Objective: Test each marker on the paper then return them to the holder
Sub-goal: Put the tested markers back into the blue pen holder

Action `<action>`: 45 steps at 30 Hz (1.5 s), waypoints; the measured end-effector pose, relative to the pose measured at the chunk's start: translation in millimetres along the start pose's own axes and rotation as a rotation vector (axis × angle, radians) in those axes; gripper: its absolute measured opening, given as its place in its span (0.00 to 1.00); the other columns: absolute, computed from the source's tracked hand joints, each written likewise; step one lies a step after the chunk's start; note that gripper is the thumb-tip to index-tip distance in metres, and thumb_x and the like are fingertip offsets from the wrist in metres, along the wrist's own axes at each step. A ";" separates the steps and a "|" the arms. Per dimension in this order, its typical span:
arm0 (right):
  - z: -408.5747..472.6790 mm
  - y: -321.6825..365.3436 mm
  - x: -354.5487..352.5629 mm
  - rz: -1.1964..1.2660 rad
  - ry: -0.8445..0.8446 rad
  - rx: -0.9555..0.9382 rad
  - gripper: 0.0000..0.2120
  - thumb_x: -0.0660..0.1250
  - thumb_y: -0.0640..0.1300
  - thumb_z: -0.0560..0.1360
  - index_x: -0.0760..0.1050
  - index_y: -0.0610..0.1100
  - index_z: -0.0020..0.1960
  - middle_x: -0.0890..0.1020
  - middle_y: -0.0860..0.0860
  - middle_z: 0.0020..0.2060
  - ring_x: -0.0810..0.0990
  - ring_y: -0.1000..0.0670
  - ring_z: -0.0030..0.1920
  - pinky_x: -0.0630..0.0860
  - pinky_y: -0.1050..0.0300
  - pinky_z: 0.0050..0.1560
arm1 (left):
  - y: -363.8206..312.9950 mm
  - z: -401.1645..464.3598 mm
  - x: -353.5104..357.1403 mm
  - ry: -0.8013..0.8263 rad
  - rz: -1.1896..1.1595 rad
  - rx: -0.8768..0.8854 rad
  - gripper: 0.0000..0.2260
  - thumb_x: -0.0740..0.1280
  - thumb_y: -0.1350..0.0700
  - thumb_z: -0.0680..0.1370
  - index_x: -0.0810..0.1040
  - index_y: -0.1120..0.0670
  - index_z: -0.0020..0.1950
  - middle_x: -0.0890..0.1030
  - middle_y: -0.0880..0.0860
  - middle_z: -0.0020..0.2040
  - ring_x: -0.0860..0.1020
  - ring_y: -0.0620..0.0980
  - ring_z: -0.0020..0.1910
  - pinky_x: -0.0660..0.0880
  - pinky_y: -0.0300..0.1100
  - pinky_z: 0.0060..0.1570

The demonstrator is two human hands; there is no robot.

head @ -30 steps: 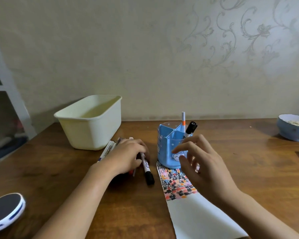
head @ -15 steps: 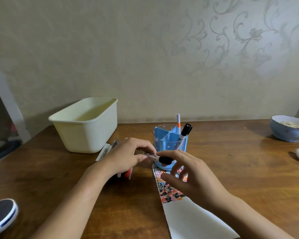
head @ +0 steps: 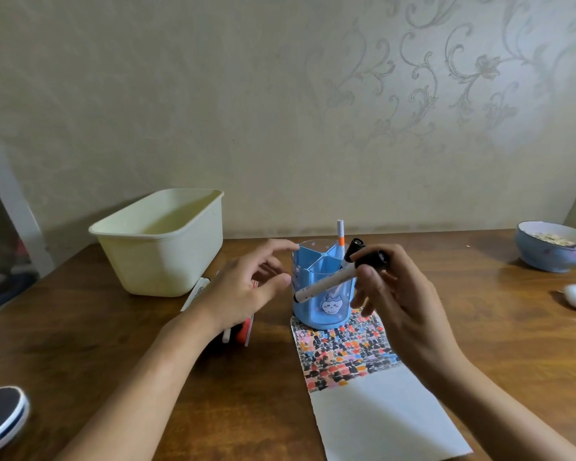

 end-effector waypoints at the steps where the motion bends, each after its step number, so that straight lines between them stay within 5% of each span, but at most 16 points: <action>1: 0.9 0.4 -1.6 0.000 -0.014 -0.012 0.14 0.61 0.53 0.77 0.74 0.45 0.57 0.82 0.56 0.41 0.83 0.50 0.38 0.80 0.57 0.36 | 0.0 0.5 1.4 0.015 0.042 0.015 0.18 0.68 0.52 0.80 0.73 0.36 0.67 0.79 0.43 0.54 0.77 0.38 0.54 0.75 0.36 0.54; 4: 3.0 1.8 -7.3 0.019 -0.061 -0.036 0.13 0.61 0.52 0.77 0.74 0.45 0.57 0.82 0.56 0.42 0.83 0.50 0.38 0.80 0.57 0.36 | 2.3 2.0 3.0 0.004 0.127 0.035 0.17 0.67 0.53 0.80 0.76 0.38 0.67 0.77 0.41 0.57 0.77 0.40 0.56 0.77 0.43 0.56; 10: 12.5 9.3 -25.5 0.103 -0.176 -0.067 0.05 0.62 0.40 0.82 0.73 0.47 0.55 0.81 0.51 0.40 0.82 0.47 0.36 0.78 0.55 0.34 | 5.0 3.6 4.3 -0.011 0.142 0.032 0.15 0.66 0.52 0.80 0.76 0.37 0.65 0.73 0.38 0.62 0.75 0.37 0.58 0.77 0.42 0.56; 15: 22.3 7.7 -37.1 -0.037 -0.269 -0.081 0.03 0.61 0.46 0.82 0.72 0.51 0.54 0.80 0.55 0.39 0.80 0.50 0.35 0.77 0.54 0.34 | 2.9 3.2 5.1 -0.017 0.119 0.033 0.15 0.67 0.53 0.80 0.77 0.37 0.64 0.69 0.37 0.70 0.75 0.38 0.61 0.75 0.38 0.57; 20: 35.2 13.7 -25.7 -0.248 -0.217 -0.129 0.08 0.66 0.45 0.81 0.71 0.54 0.58 0.80 0.58 0.47 0.81 0.55 0.42 0.77 0.53 0.37 | 1.0 3.9 4.3 0.000 0.075 0.046 0.21 0.66 0.54 0.81 0.72 0.24 0.59 0.72 0.36 0.71 0.77 0.37 0.62 0.77 0.43 0.60; 23: 37.0 13.1 -18.7 -0.328 -0.204 -0.122 0.18 0.69 0.47 0.78 0.65 0.54 0.62 0.82 0.59 0.48 0.82 0.57 0.39 0.77 0.55 0.37 | 2.5 4.8 3.5 -0.003 0.089 0.040 0.18 0.65 0.55 0.81 0.75 0.30 0.61 0.70 0.37 0.72 0.77 0.40 0.61 0.76 0.45 0.60; 29: 29.8 13.4 -5.7 -0.608 -0.142 -0.304 0.07 0.68 0.45 0.79 0.79 0.49 0.56 0.83 0.56 0.49 0.80 0.55 0.41 0.78 0.59 0.36 | 5.4 6.2 5.6 0.013 0.120 0.034 0.17 0.65 0.56 0.82 0.76 0.34 0.64 0.67 0.34 0.73 0.76 0.34 0.59 0.73 0.29 0.55; 31: 28.4 9.8 -1.8 -0.649 -0.096 -0.330 0.08 0.68 0.45 0.79 0.81 0.48 0.57 0.82 0.53 0.53 0.81 0.53 0.44 0.77 0.62 0.39 | 6.3 6.1 5.3 0.016 0.112 0.026 0.18 0.64 0.57 0.82 0.76 0.35 0.65 0.67 0.34 0.73 0.76 0.36 0.60 0.73 0.33 0.58; 37: 11.0 13.3 3.4 -0.585 -0.068 -0.310 0.17 0.65 0.47 0.78 0.75 0.50 0.66 0.75 0.52 0.64 0.77 0.58 0.42 0.77 0.61 0.35 | 16.9 2.7 -4.8 0.046 0.096 -0.062 0.24 0.60 0.58 0.84 0.67 0.29 0.70 0.76 0.34 0.65 0.75 0.36 0.63 0.70 0.36 0.58; 40: -4.1 14.5 12.4 -0.498 -0.021 -0.288 0.14 0.64 0.46 0.79 0.75 0.51 0.65 0.73 0.55 0.63 0.75 0.61 0.40 0.78 0.61 0.36 | 32.4 0.6 -16.7 0.035 0.183 -0.157 0.21 0.60 0.60 0.82 0.74 0.36 0.66 0.80 0.38 0.59 0.75 0.40 0.62 0.70 0.41 0.62; 45: -20.9 4.8 40.2 -0.400 0.179 -0.199 0.12 0.63 0.48 0.77 0.77 0.57 0.59 0.73 0.61 0.61 0.78 0.60 0.45 0.74 0.71 0.40 | 47.8 -7.0 -7.1 0.222 0.468 -0.247 0.17 0.61 0.61 0.78 0.80 0.40 0.56 0.73 0.45 0.62 0.76 0.45 0.60 0.73 0.44 0.61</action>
Point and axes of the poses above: each hand's wrist, its own z-axis towards the middle knuckle, its own x-axis out of the palm, y = z × x, the point moved 7 cm from there along z, towards the middle knuckle
